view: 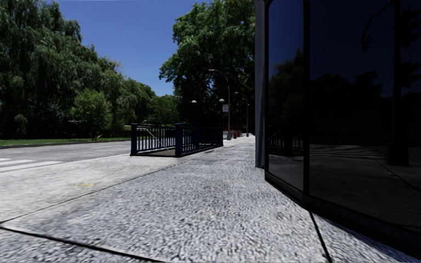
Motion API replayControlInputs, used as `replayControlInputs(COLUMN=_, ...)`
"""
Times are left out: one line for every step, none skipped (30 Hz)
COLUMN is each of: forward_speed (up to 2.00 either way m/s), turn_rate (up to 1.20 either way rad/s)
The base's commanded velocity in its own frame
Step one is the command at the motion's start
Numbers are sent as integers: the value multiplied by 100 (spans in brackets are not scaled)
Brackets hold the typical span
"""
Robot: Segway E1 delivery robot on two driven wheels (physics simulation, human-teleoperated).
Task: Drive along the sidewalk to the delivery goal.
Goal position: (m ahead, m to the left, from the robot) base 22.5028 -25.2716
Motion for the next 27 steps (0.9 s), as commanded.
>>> replayControlInputs(forward_speed=200, turn_rate=0)
replayControlInputs(forward_speed=200, turn_rate=0)
replayControlInputs(forward_speed=200, turn_rate=0)
replayControlInputs(forward_speed=200, turn_rate=0)
replayControlInputs(forward_speed=200, turn_rate=0)
replayControlInputs(forward_speed=200, turn_rate=0)
replayControlInputs(forward_speed=200, turn_rate=0)
replayControlInputs(forward_speed=200, turn_rate=0)
replayControlInputs(forward_speed=200, turn_rate=0)
replayControlInputs(forward_speed=200, turn_rate=0)
replayControlInputs(forward_speed=200, turn_rate=0)
replayControlInputs(forward_speed=200, turn_rate=0)
replayControlInputs(forward_speed=200, turn_rate=0)
replayControlInputs(forward_speed=200, turn_rate=0)
replayControlInputs(forward_speed=200, turn_rate=0)
replayControlInputs(forward_speed=200, turn_rate=0)
replayControlInputs(forward_speed=200, turn_rate=0)
replayControlInputs(forward_speed=200, turn_rate=0)
replayControlInputs(forward_speed=200, turn_rate=0)
replayControlInputs(forward_speed=200, turn_rate=0)
replayControlInputs(forward_speed=200, turn_rate=0)
replayControlInputs(forward_speed=200, turn_rate=0)
replayControlInputs(forward_speed=200, turn_rate=0)
replayControlInputs(forward_speed=200, turn_rate=0)
replayControlInputs(forward_speed=200, turn_rate=0)
replayControlInputs(forward_speed=200, turn_rate=0)
replayControlInputs(forward_speed=200, turn_rate=0)
